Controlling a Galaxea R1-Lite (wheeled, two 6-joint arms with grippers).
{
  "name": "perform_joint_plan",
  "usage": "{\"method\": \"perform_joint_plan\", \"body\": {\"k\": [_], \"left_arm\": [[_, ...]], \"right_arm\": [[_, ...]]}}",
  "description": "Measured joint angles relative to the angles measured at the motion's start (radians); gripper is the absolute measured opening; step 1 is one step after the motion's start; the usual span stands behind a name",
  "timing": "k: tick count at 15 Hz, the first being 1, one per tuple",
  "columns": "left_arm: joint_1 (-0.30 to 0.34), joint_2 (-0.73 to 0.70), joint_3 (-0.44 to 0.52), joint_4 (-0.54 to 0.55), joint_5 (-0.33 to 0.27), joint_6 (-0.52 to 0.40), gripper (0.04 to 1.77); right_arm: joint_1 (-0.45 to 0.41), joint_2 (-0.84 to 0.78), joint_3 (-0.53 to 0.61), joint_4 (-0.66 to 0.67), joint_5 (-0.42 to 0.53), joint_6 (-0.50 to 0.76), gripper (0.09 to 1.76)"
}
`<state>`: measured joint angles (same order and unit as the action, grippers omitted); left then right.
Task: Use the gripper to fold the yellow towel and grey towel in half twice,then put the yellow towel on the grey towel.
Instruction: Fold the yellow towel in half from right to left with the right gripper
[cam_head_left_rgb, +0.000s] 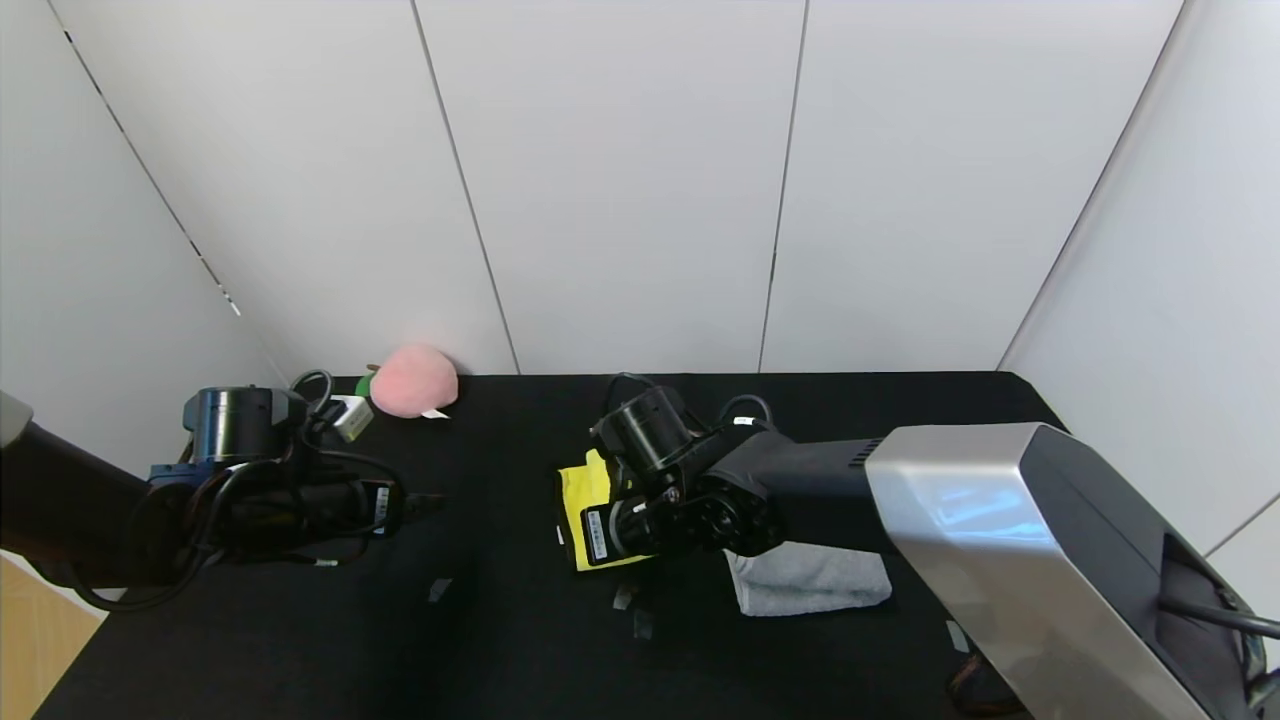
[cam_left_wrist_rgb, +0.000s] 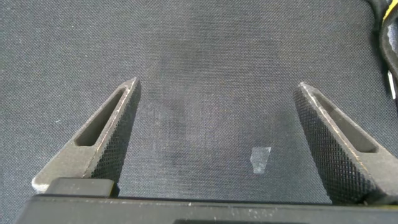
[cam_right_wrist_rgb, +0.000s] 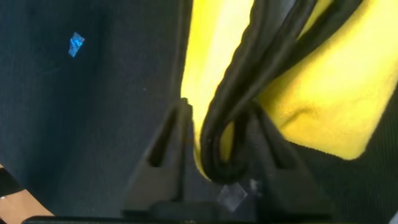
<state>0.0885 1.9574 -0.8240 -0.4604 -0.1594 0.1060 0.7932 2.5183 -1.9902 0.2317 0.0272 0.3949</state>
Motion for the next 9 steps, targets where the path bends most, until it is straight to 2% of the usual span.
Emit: {"method": "perform_joint_plan", "body": {"k": [4, 9], "left_arm": [[0.0, 0.001, 0.0, 0.001, 0.0, 0.001, 1.72], [0.0, 0.006, -0.001, -0.001, 0.0, 0.003, 1.72]], "right_arm": [[0.005, 0.001, 0.0, -0.057, 0.001, -0.037, 1.12], [0.027, -0.002, -0.001, -0.122, 0.009, -0.096, 1.4]]}}
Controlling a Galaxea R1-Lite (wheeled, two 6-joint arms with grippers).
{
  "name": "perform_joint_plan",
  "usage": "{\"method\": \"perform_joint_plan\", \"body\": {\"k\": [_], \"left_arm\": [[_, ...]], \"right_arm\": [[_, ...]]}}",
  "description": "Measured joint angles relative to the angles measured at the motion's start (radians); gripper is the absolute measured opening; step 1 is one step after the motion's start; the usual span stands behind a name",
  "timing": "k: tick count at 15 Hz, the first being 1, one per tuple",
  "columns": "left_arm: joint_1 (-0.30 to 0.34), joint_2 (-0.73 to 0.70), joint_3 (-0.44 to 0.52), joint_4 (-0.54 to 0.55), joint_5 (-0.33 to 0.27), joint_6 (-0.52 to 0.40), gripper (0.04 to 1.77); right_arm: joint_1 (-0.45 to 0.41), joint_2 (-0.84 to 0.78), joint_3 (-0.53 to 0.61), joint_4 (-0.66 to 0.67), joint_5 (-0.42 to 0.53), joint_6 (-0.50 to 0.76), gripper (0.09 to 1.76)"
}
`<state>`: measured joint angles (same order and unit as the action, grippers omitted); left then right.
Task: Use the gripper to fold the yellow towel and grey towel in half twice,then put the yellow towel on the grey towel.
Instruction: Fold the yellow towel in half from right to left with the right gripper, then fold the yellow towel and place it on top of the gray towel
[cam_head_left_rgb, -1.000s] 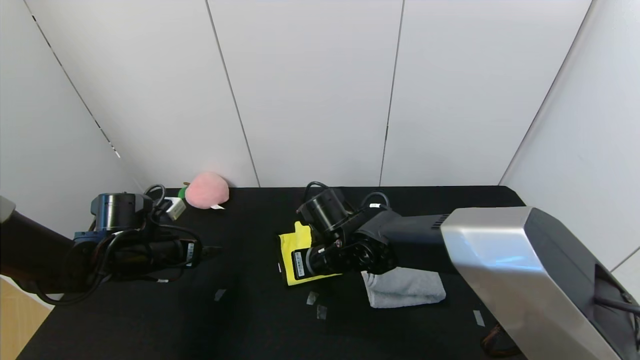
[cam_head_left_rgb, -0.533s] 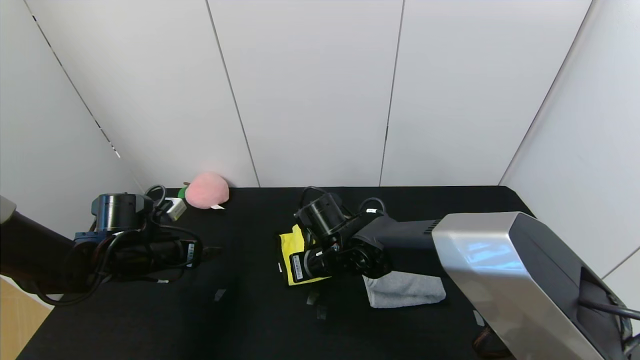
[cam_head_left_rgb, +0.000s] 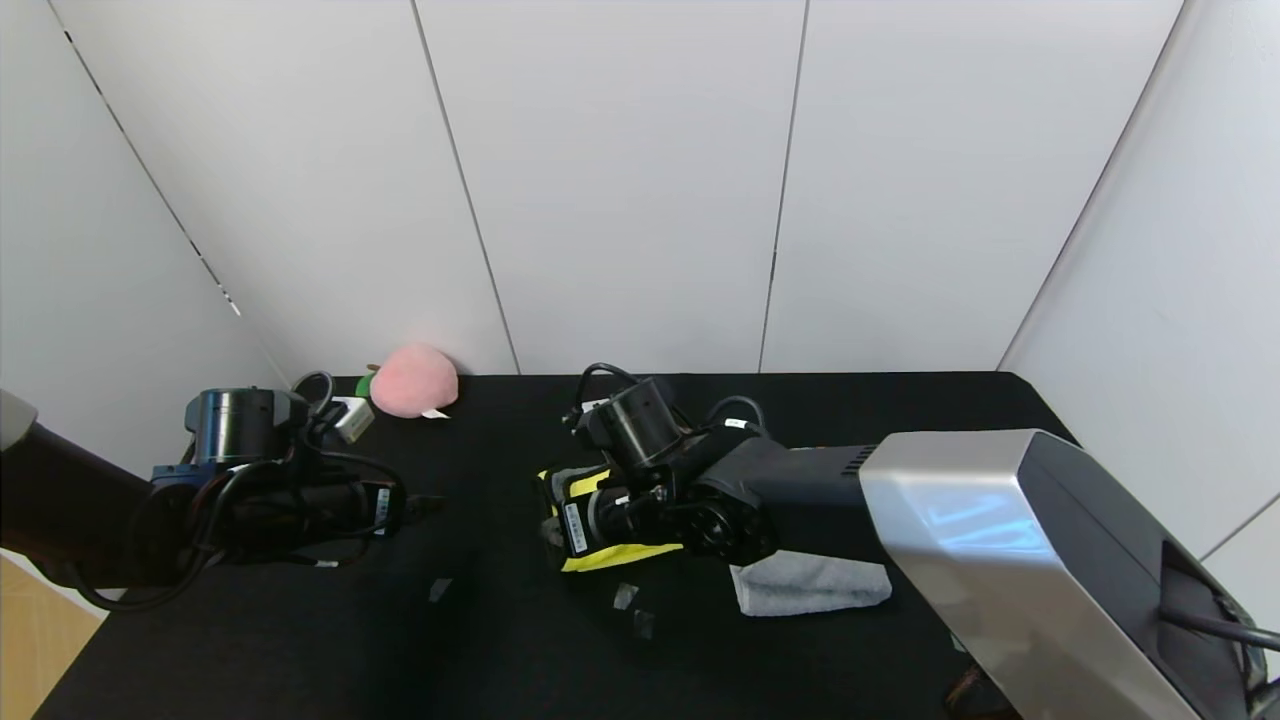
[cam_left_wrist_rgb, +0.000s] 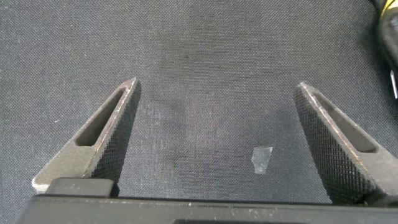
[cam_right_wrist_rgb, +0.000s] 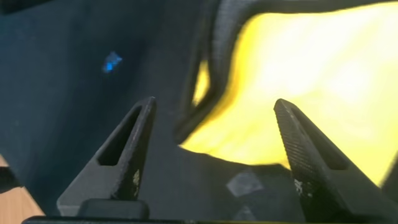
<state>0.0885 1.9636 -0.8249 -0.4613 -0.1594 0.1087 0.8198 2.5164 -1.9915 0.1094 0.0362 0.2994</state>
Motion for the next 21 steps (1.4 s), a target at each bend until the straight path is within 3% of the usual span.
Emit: {"method": "perform_joint_plan", "body": {"k": [6, 12, 14, 17, 18, 21], "left_arm": [[0.0, 0.0, 0.001, -0.001, 0.0, 0.001, 1.72], [-0.037, -0.007, 0.023, 0.002, -0.016, -0.026, 1.72], [-0.066, -0.02, 0.031, 0.002, -0.039, -0.11, 1.72], [-0.139, -0.049, 0.035, 0.001, -0.157, -0.383, 1.72], [-0.174, -0.054, 0.036, 0.002, -0.178, -0.426, 1.72], [-0.25, -0.051, 0.047, -0.002, -0.196, -0.439, 1.72]], "right_arm": [[0.034, 0.011, 0.0, -0.018, 0.003, 0.001, 1.56], [-0.049, -0.048, 0.003, 0.023, 0.0, 0.009, 1.64], [-0.089, -0.074, 0.004, 0.073, 0.0, 0.011, 1.66], [-0.138, -0.091, 0.008, 0.122, 0.003, 0.06, 1.67], [-0.144, -0.09, 0.008, 0.121, 0.005, 0.069, 1.68], [-0.152, -0.07, 0.004, 0.104, 0.006, 0.07, 1.69]]}}
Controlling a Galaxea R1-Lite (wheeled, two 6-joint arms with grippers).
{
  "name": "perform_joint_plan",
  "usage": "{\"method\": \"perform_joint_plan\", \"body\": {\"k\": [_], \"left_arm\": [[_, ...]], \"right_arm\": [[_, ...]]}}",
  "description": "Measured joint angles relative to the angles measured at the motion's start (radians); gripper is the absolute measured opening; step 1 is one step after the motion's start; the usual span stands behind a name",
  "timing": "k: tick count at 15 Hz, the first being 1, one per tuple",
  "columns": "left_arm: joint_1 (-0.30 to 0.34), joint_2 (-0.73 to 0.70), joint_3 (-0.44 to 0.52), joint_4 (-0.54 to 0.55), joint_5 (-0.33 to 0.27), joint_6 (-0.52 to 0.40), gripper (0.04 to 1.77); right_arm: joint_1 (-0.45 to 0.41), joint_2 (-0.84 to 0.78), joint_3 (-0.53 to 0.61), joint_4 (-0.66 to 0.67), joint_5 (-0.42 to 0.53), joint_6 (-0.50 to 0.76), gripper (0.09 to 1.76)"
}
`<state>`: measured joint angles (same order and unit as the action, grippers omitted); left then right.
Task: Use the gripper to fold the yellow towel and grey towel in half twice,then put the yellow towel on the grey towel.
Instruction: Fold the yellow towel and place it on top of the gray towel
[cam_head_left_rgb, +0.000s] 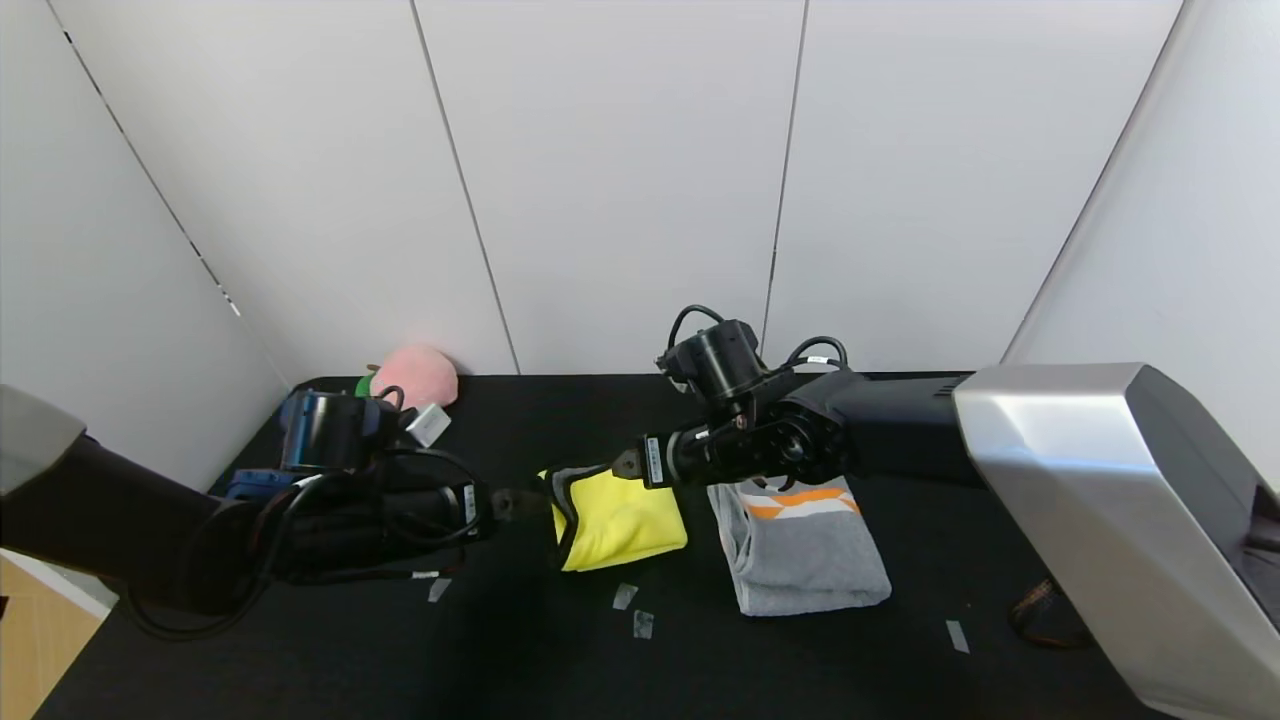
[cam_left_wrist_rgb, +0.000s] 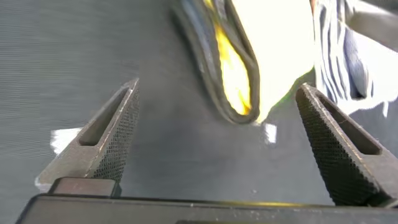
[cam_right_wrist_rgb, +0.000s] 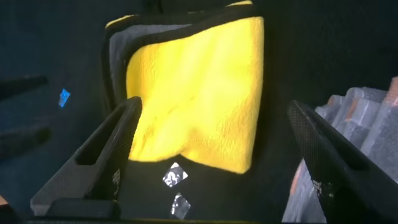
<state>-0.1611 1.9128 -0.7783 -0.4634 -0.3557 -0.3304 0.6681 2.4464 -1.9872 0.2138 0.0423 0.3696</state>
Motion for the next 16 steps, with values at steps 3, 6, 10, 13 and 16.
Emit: {"method": "perform_joint_plan", "body": {"k": [3, 6, 10, 13, 16], "left_arm": [[-0.061, 0.015, 0.014, -0.001, -0.038, 0.006, 1.72], [-0.104, 0.041, 0.023, -0.002, -0.041, 0.008, 1.72], [-0.136, 0.084, 0.023, -0.005, -0.041, 0.014, 1.72], [-0.138, 0.127, 0.018, -0.066, -0.036, 0.03, 1.72], [-0.134, 0.166, 0.024, -0.17, -0.031, 0.022, 1.72]], "right_arm": [[-0.002, 0.034, -0.003, -0.062, 0.002, -0.001, 1.69], [-0.008, 0.074, -0.004, -0.115, 0.002, -0.013, 1.7], [-0.012, 0.114, -0.004, -0.154, 0.002, -0.05, 1.7], [-0.01, 0.126, -0.004, -0.156, 0.002, -0.051, 1.7], [-0.01, 0.13, -0.004, -0.156, 0.002, -0.051, 1.7]]}}
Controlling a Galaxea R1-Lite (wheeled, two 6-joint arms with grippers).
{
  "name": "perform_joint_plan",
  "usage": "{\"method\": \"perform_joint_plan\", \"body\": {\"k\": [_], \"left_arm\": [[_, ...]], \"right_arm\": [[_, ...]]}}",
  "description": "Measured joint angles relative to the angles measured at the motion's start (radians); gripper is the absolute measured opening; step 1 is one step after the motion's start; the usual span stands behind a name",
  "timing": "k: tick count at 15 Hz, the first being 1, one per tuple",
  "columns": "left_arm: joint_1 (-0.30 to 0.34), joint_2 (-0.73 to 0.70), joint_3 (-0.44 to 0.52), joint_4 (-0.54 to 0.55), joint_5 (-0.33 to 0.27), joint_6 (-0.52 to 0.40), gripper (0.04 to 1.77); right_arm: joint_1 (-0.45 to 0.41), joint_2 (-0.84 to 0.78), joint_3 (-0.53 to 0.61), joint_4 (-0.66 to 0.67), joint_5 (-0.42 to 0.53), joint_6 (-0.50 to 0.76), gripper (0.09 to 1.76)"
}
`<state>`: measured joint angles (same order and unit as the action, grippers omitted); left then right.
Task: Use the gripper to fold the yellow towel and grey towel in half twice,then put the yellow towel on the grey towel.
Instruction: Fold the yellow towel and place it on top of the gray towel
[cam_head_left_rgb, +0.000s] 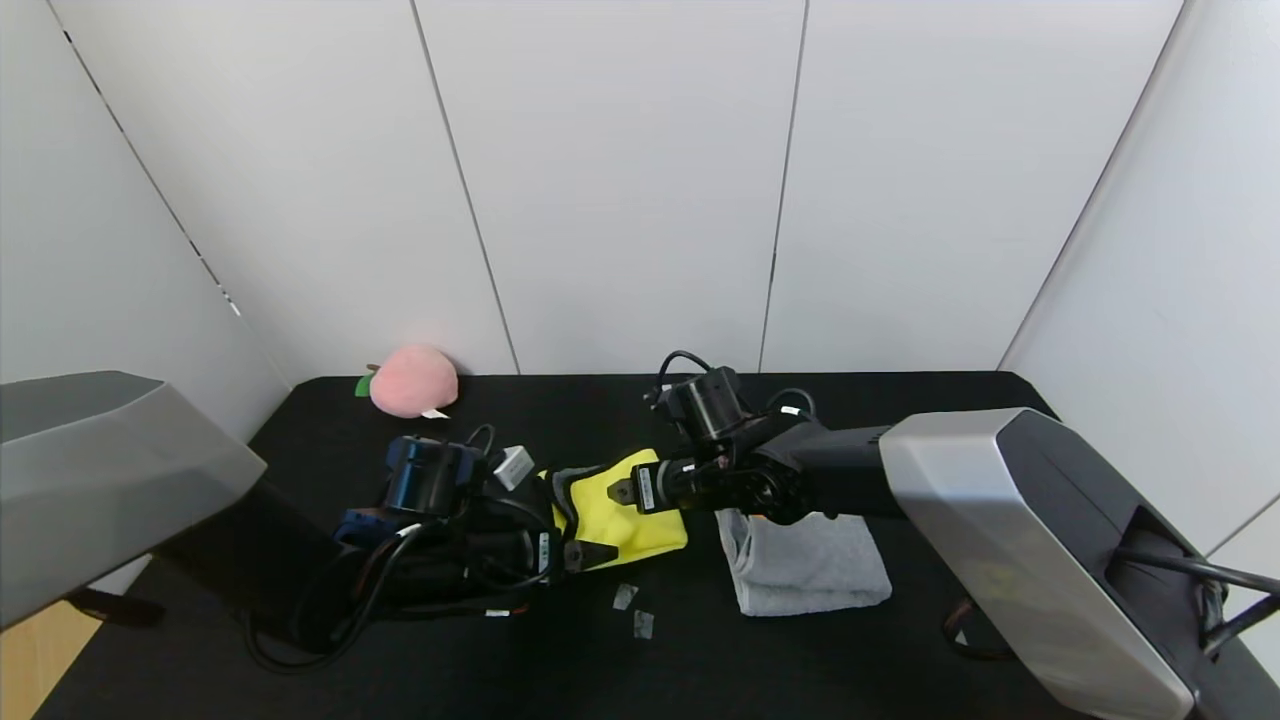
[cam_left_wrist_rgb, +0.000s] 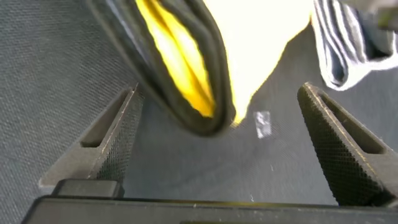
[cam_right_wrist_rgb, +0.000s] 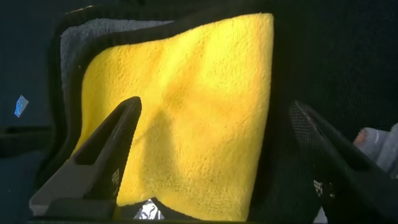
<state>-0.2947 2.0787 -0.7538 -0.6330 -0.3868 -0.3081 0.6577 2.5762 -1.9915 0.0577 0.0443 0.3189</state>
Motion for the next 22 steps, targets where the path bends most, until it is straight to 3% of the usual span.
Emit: {"method": "perform_joint_plan", "body": {"k": [21, 22], "left_arm": [[-0.003, 0.107, -0.106, -0.004, 0.0, 0.004, 1.72], [-0.003, 0.11, -0.11, -0.004, 0.0, 0.003, 1.72]], "right_arm": [[0.005, 0.01, 0.0, -0.017, -0.002, -0.003, 1.7], [0.005, 0.01, 0.0, -0.017, -0.002, -0.003, 1.53]]}}
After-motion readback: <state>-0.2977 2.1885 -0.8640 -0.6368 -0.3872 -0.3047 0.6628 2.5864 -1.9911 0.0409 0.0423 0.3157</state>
